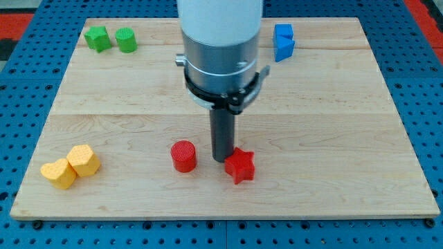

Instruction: Slightly push the red blocks downwards of the board

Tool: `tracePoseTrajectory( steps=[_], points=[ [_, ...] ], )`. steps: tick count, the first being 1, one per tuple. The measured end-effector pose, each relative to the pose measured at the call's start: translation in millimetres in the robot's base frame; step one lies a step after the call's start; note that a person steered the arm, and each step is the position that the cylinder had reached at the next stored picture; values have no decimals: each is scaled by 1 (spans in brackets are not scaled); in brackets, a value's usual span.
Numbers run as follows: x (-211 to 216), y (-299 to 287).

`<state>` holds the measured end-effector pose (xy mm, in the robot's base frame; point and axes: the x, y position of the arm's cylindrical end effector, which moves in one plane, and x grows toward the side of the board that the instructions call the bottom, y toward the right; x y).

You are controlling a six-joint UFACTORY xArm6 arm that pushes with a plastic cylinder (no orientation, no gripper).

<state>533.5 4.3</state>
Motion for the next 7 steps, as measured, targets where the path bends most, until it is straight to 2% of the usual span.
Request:
tracePoseTrajectory(
  steps=[2,3,5,6,7],
  points=[
    [11,-15],
    [25,-40],
    [31,-135],
    [-9,-136],
    [0,-102]
  ],
)
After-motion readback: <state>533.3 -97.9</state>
